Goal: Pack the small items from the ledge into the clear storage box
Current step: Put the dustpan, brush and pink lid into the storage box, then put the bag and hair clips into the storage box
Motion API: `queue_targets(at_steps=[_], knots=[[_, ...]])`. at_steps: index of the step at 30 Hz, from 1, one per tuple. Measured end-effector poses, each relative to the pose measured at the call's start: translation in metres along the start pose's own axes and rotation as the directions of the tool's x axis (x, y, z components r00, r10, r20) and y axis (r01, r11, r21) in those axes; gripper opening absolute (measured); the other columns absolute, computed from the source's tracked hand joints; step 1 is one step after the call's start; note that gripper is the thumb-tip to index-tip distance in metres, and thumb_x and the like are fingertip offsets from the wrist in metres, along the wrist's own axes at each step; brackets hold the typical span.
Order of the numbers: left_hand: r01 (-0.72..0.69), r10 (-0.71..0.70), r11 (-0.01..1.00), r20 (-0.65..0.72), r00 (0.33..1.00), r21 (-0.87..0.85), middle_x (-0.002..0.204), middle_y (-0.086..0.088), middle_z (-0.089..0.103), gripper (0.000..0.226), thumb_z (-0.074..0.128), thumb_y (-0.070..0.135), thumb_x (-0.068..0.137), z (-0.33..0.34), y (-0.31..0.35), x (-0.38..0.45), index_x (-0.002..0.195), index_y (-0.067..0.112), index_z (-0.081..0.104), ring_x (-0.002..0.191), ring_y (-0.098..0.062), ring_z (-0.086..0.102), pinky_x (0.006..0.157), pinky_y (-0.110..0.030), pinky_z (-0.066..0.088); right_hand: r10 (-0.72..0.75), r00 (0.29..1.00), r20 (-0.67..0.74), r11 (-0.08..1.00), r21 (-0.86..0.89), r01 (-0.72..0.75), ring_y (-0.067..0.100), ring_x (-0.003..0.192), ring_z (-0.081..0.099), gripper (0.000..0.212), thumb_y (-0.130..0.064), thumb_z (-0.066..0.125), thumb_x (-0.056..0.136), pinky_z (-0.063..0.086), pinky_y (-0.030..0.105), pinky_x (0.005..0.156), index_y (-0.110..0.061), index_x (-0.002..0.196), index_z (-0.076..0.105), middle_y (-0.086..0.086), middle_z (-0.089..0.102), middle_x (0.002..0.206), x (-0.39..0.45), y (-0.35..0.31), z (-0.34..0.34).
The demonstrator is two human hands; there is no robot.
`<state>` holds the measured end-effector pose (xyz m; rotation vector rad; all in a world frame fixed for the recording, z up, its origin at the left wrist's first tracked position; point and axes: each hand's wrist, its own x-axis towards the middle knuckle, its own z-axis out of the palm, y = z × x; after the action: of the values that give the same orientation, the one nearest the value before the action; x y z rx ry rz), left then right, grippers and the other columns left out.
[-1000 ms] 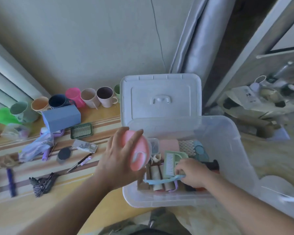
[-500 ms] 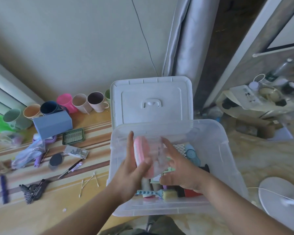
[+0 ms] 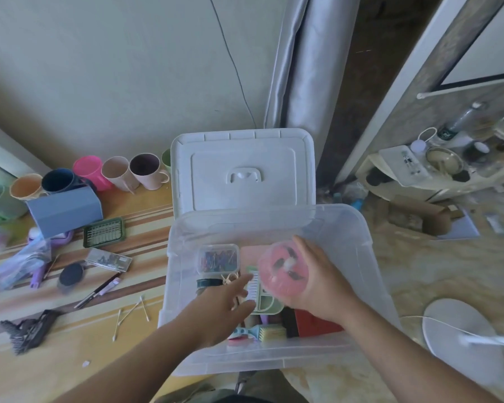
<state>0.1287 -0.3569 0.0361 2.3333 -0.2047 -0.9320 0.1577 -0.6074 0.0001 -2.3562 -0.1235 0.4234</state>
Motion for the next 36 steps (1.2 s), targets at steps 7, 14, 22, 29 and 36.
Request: queue_targets(at_steps=[7,14,22,29,36], knots=[[-0.007,0.175,0.790,-0.216,0.961,0.613,0.124,0.006,0.065,0.046,0.071,0.030,0.082,0.000,-0.056,0.007,0.126,0.036,0.061,0.114,-0.025,0.062,0.095,-0.043,0.053,0.259,0.949,-0.183,0.850,-0.424,-0.313,0.033,0.123,0.049,0.116,-0.063,0.089,0.055,0.051,0.047,0.090,-0.031,0.148,0.027,-0.003,0.051,0.139,0.037,0.064,0.007],[-0.022,0.250,0.703,-0.217,0.944,0.711,0.122,0.000,0.066,0.039,0.076,0.027,0.074,0.005,-0.067,0.002,0.112,0.034,0.070,0.123,-0.032,0.056,0.105,-0.050,0.048,0.350,0.914,-0.205,0.791,-0.459,-0.406,0.036,0.136,0.041,0.115,-0.050,0.085,0.071,0.047,0.046,0.103,-0.022,0.159,0.015,0.008,0.037,0.153,0.049,0.059,0.025],[-0.082,0.343,0.711,-0.243,0.908,0.699,0.124,0.004,0.064,0.026,0.067,0.034,0.083,0.006,-0.072,0.001,0.108,0.035,0.072,0.125,-0.027,0.051,0.111,-0.047,0.039,0.369,0.914,-0.171,0.787,-0.466,-0.405,0.040,0.148,0.028,0.119,-0.071,0.075,0.077,0.040,0.051,0.112,-0.030,0.165,0.006,-0.001,0.010,0.172,0.044,0.052,0.022],[0.032,0.293,0.779,-0.408,0.865,0.626,0.162,-0.009,0.027,0.058,0.058,0.048,0.085,-0.003,-0.078,-0.008,0.141,0.042,0.045,0.152,-0.042,0.016,0.123,-0.060,0.014,-0.011,0.989,-0.148,0.952,-0.305,-0.035,0.029,0.134,0.049,0.069,-0.046,0.072,0.082,0.047,0.047,0.106,-0.023,0.142,0.046,-0.002,0.049,0.148,0.033,-0.003,0.032],[0.136,0.112,0.933,-0.631,0.768,0.332,0.149,-0.005,0.041,0.055,0.044,0.058,0.095,-0.065,-0.162,-0.034,0.146,0.039,0.043,0.138,-0.034,0.036,0.109,-0.053,0.040,-0.450,0.893,-0.020,0.871,-0.231,0.434,0.022,0.134,0.047,0.046,-0.031,0.063,0.090,0.042,0.041,0.114,-0.019,0.134,0.063,-0.002,0.058,0.137,0.048,-0.132,0.094]])
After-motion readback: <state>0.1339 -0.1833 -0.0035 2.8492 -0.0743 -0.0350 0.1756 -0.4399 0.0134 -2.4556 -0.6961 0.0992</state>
